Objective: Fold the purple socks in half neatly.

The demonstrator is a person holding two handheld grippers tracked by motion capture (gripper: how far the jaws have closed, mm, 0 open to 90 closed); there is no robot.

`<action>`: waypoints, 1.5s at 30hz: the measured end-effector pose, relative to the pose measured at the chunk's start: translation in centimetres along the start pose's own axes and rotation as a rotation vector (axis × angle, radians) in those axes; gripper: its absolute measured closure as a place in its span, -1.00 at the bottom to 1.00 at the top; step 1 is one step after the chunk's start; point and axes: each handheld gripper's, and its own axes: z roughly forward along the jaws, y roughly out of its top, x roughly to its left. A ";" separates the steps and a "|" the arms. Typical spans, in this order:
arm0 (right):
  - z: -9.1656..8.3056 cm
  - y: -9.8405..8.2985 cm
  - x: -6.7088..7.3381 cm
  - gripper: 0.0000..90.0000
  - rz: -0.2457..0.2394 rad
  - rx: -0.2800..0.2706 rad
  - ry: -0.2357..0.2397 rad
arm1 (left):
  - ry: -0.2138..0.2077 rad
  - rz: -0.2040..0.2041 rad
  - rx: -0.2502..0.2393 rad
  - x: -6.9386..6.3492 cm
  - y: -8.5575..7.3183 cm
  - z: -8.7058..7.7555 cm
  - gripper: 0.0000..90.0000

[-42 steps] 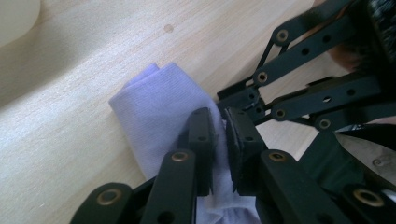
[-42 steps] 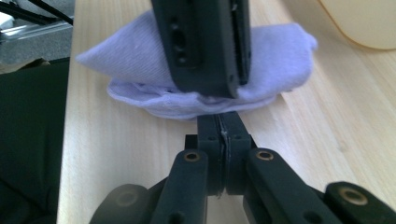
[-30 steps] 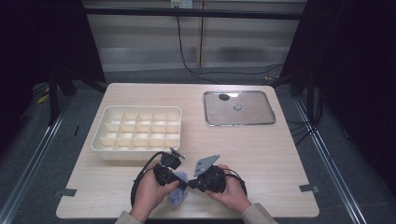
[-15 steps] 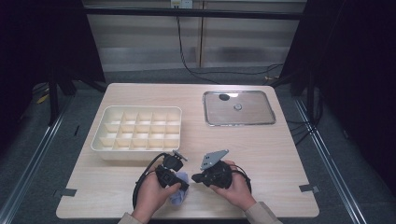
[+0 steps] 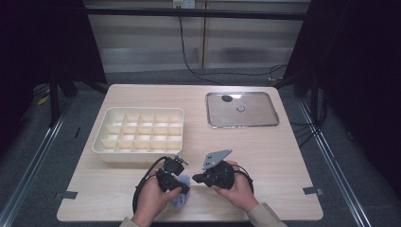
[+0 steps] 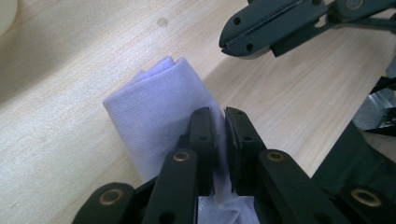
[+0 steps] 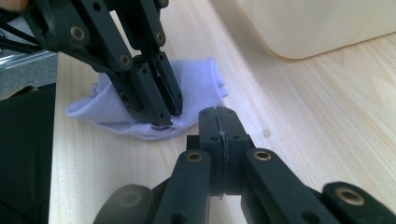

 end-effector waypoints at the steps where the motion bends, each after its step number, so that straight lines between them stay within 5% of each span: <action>1: 0.0 0.0 0.0 1.00 0.000 0.000 0.002 | 0.007 0.002 0.002 -0.1 0.0 0.0 0.83; 29: 1.3 2.1 0.3 1.00 -0.013 -0.024 0.038 | -0.035 -0.006 -0.066 0.8 -1.0 0.0 0.87; 35: 2.7 2.7 0.4 1.00 -0.025 -0.015 0.043 | -0.052 -0.034 -0.107 0.8 -1.4 0.0 0.86; 45: 3.4 2.7 0.2 1.00 -0.025 0.002 0.046 | -0.060 -0.024 -0.093 1.0 -1.5 -0.8 0.56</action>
